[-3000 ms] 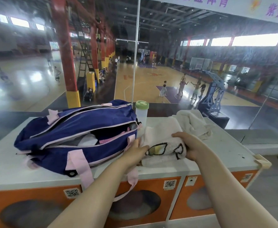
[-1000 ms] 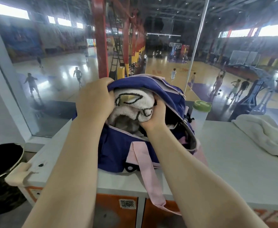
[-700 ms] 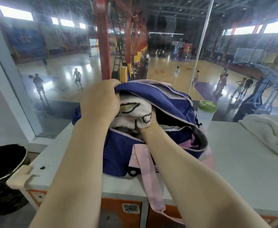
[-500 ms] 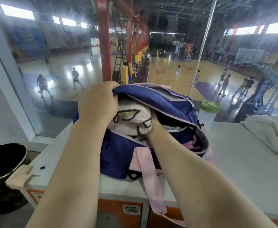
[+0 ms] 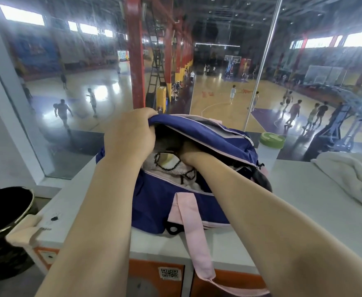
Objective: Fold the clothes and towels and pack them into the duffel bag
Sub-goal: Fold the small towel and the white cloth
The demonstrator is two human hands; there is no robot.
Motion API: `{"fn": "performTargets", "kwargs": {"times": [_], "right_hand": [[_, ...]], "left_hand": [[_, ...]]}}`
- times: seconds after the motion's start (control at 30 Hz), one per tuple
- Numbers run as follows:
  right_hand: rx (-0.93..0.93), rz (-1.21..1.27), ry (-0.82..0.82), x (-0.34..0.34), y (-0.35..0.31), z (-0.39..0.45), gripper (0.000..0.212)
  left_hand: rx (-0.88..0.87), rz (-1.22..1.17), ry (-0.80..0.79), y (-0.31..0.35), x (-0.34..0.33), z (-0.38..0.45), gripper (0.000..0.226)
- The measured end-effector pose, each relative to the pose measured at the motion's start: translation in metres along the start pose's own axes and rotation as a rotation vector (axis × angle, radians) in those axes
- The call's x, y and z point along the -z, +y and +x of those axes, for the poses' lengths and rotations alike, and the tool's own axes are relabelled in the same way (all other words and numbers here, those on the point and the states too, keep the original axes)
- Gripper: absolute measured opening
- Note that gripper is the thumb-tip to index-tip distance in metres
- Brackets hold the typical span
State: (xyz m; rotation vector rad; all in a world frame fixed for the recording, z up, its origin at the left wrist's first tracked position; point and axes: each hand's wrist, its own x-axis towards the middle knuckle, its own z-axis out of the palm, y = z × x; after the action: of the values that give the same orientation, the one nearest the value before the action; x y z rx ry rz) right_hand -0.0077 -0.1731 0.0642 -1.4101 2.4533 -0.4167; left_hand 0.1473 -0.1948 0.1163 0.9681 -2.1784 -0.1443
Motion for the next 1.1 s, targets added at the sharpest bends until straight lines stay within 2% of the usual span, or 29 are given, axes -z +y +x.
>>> {"fn": "performTargets", "kwargs": {"times": [0.07, 0.23, 0.3, 0.4, 0.57, 0.63, 0.7, 0.77, 0.83, 0.97, 1.1], "right_hand": [[-0.011, -0.100, -0.069, 0.005, -0.007, -0.015, 0.038], [0.256, -0.237, 0.105, 0.001, -0.040, -0.025, 0.038], [0.299, -0.302, 0.050, -0.018, -0.045, -0.025, 0.047], [0.271, -0.294, -0.117, -0.052, -0.038, -0.015, 0.053], [0.311, -0.419, -0.119, -0.063, -0.036, -0.007, 0.061], [0.310, -0.366, -0.129, -0.056, -0.036, -0.008, 0.069], [0.338, -0.229, -0.070, -0.044, -0.035, -0.018, 0.073], [0.387, -0.134, -0.001, -0.033, -0.029, -0.032, 0.056], [0.393, -0.081, 0.016, -0.023, -0.016, -0.046, 0.050], [0.336, -0.120, 0.085, -0.016, 0.023, -0.073, 0.053], [0.405, -0.151, 0.189, -0.008, 0.067, -0.109, 0.050]], "left_hand": [[0.035, -0.037, -0.033, -0.003, -0.001, 0.001, 0.035], [-0.021, -0.059, 0.016, 0.003, 0.005, -0.002, 0.029], [-0.024, -0.046, 0.013, 0.003, 0.006, -0.003, 0.030], [-0.026, -0.040, -0.008, 0.003, 0.007, -0.005, 0.033], [0.001, -0.029, -0.020, -0.001, 0.006, -0.005, 0.028], [0.014, -0.008, -0.039, -0.001, 0.006, -0.005, 0.023], [0.010, 0.005, -0.052, 0.000, 0.007, -0.006, 0.023], [0.000, 0.024, -0.063, 0.003, 0.008, -0.007, 0.027], [0.004, 0.044, -0.091, 0.006, 0.008, -0.008, 0.029], [-0.019, 0.037, -0.159, 0.020, 0.003, -0.006, 0.039], [-0.123, 0.084, -0.272, 0.053, -0.013, -0.008, 0.052]]}}
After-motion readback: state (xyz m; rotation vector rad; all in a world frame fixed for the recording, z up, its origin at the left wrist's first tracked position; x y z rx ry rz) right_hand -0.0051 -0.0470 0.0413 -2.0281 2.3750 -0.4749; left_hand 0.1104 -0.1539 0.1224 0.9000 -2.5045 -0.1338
